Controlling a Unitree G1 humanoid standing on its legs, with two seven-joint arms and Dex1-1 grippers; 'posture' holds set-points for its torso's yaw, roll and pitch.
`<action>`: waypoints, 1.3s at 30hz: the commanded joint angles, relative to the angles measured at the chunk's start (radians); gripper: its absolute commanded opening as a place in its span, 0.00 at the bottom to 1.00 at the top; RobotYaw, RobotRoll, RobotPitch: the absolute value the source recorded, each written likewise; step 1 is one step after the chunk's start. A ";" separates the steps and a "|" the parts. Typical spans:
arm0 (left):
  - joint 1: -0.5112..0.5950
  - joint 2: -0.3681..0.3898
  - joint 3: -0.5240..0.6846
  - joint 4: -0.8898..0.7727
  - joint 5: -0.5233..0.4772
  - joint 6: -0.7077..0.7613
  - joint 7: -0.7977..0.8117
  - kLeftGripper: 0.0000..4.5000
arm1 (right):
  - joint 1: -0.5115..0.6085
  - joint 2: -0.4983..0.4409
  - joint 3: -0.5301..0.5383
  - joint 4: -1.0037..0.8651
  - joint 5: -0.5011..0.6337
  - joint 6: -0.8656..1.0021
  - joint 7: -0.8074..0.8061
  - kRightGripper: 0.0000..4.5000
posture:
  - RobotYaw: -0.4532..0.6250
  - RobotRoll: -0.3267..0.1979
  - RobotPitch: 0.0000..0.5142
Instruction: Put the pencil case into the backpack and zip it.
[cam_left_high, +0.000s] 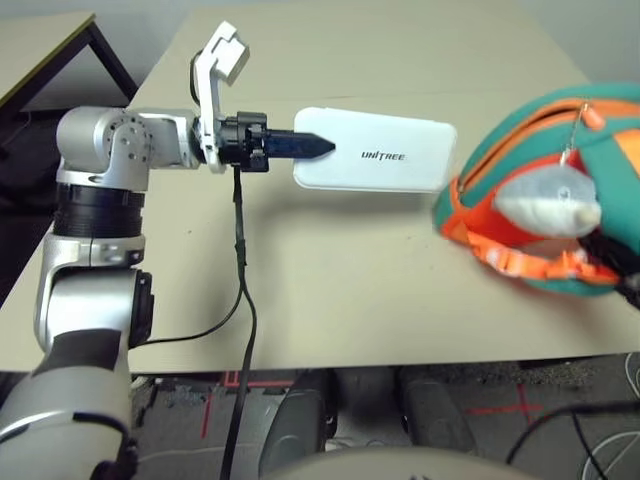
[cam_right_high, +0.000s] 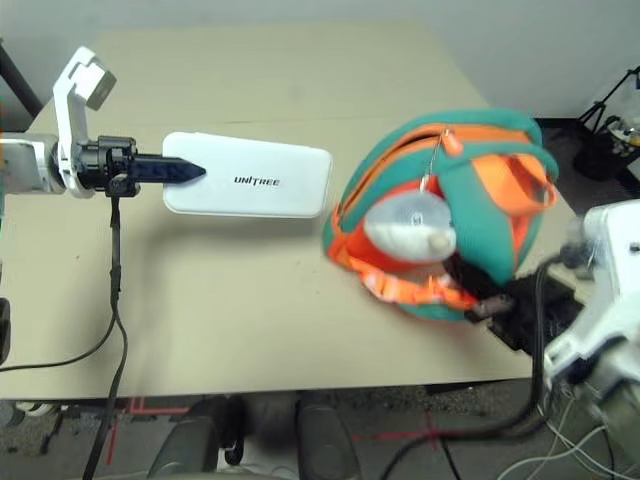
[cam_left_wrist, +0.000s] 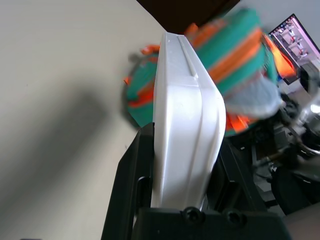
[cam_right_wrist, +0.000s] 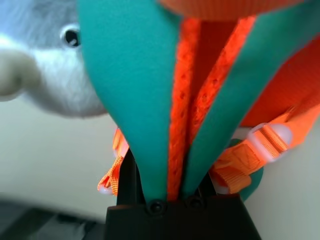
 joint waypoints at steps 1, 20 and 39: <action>-0.033 -0.012 -0.008 0.025 0.012 -0.023 -0.045 0.32 | 0.127 -0.077 -0.029 -0.049 0.167 -0.192 -0.103 0.04 | 0.07 0.62 0.29; -0.097 0.085 0.064 0.014 0.068 -0.180 -0.111 0.32 | -0.009 -0.188 0.457 0.062 -0.158 -0.445 -0.123 0.04 | 0.18 0.62 0.26; -0.087 0.078 0.014 -0.131 0.052 -0.195 -0.198 0.32 | -0.111 -0.181 0.546 0.130 -0.262 -0.436 -0.058 0.04 | 0.19 0.62 0.26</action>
